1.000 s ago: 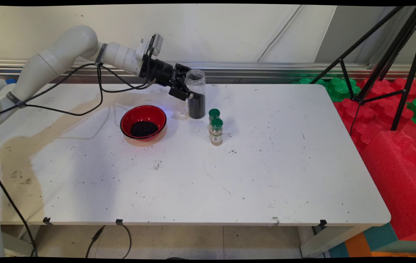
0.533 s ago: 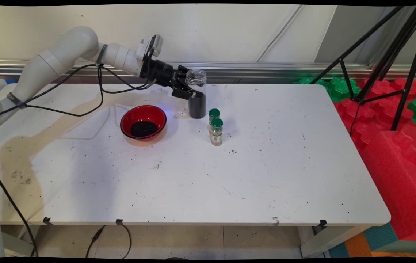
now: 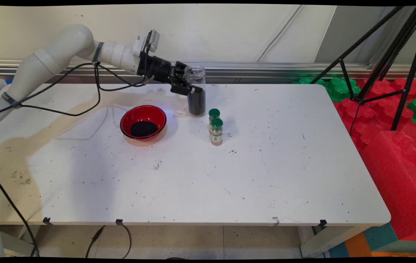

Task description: Pour the black seasoning powder in the red bowl

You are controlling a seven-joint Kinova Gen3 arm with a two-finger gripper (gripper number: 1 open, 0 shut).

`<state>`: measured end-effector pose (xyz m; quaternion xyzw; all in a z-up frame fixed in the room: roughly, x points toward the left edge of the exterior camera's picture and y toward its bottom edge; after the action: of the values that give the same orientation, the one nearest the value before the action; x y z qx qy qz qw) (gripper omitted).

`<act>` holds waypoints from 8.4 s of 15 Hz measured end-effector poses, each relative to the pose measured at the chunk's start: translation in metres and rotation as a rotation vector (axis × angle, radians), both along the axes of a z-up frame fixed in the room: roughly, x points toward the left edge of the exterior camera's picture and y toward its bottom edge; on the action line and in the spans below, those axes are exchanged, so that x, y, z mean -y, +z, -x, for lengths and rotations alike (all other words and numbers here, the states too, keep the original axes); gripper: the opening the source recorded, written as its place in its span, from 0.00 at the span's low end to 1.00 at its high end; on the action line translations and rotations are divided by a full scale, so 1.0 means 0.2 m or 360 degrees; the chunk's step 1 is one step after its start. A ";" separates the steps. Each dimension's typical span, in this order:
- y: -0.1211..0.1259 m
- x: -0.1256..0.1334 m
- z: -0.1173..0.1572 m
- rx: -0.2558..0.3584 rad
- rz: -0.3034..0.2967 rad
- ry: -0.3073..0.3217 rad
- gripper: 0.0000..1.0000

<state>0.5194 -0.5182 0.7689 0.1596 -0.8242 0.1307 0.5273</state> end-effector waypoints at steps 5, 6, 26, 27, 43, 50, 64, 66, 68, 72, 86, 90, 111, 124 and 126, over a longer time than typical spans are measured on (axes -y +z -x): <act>0.09 -0.05 -0.04 -0.0027 0.0032 0.0022 0.00; 0.10 -0.06 -0.05 -0.0030 0.0037 0.0027 0.00; 0.41 -0.34 -0.38 0.0082 0.0200 0.0213 0.00; 0.41 -0.35 -0.40 0.0092 0.0206 0.0218 0.00; 0.32 -0.46 -0.52 0.0387 0.0499 0.0167 0.00; 0.27 -0.51 -0.53 0.0549 0.0728 0.0062 0.00; 0.19 -0.60 -0.54 0.0885 0.1202 -0.0207 0.00; 0.18 -0.62 -0.54 0.0931 0.1266 -0.0254 0.00; 0.17 -0.63 -0.53 0.0972 0.1325 -0.0299 0.00; 0.16 -0.64 -0.53 0.1058 0.1449 -0.0389 0.00; 0.13 -0.70 -0.49 0.1319 0.1851 -0.0688 0.00; 0.13 -0.72 -0.48 0.1382 0.1962 -0.0771 0.00; 0.14 -0.74 -0.47 0.1653 0.2458 -0.1074 0.00; 0.17 -0.76 -0.47 0.1752 0.2666 -0.1167 0.00; 0.17 -0.77 -0.47 0.1759 0.2684 -0.1175 0.00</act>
<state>0.6138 -0.3652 0.8030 -0.5962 -0.5897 0.5441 0.0282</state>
